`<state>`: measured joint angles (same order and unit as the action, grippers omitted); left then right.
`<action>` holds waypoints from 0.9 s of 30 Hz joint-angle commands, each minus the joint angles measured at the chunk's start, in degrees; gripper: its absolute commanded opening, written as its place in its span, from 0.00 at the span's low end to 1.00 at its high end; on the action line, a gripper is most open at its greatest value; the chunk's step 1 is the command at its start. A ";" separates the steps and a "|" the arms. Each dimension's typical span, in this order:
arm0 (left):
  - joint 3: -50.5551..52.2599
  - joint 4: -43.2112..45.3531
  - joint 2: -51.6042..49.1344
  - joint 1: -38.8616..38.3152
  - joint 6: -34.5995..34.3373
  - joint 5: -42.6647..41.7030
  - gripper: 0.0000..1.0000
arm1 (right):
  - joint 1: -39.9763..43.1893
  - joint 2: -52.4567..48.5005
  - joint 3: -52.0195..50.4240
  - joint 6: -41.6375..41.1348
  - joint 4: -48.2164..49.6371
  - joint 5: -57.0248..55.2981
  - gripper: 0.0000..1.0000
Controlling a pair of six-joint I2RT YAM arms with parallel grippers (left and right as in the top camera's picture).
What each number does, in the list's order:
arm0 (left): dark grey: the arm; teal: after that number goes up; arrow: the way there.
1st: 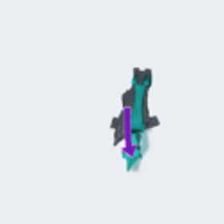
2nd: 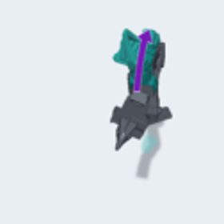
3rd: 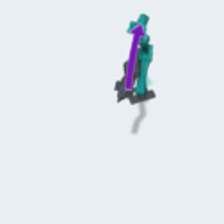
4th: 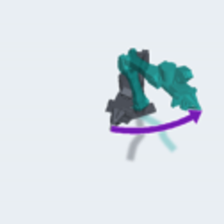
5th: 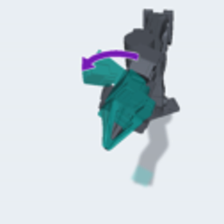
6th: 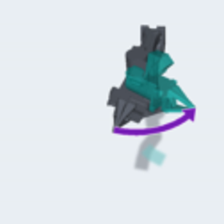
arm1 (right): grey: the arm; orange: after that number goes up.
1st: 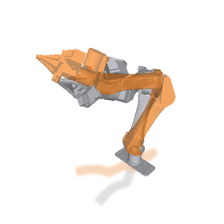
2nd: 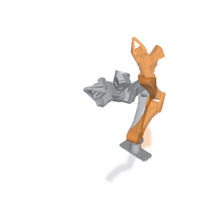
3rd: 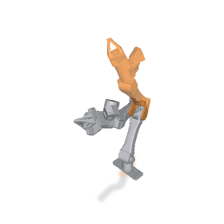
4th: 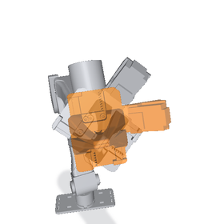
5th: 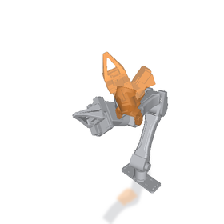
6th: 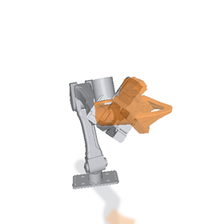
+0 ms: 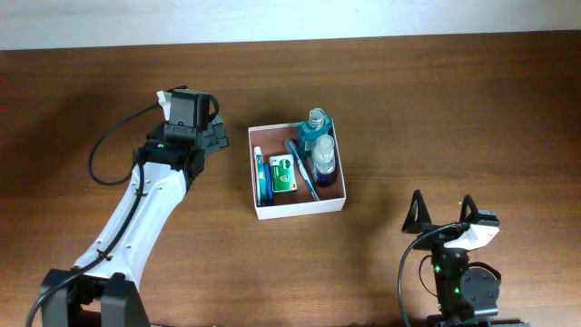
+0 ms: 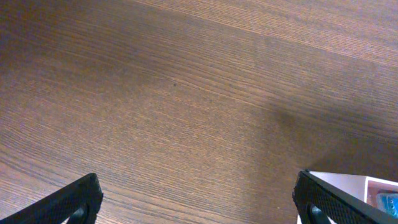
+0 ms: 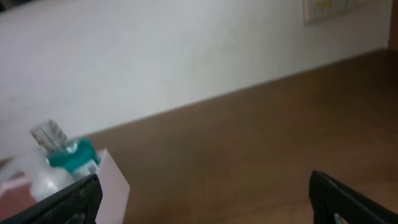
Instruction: Pack container
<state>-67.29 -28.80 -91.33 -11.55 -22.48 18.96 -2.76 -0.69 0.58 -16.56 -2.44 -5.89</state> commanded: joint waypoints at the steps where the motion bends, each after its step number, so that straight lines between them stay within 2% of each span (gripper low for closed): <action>1: -0.63 0.00 0.59 0.09 0.26 0.79 0.99 | 0.17 0.50 -0.26 0.33 -1.86 0.74 0.98; 27: -0.63 0.00 0.59 0.09 0.26 0.79 0.99 | 0.17 0.48 -0.26 1.55 -1.70 0.31 0.98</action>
<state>-67.29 -28.84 -91.33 -11.55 -22.48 18.96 -2.76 -0.69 0.58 -15.77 -3.64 -5.69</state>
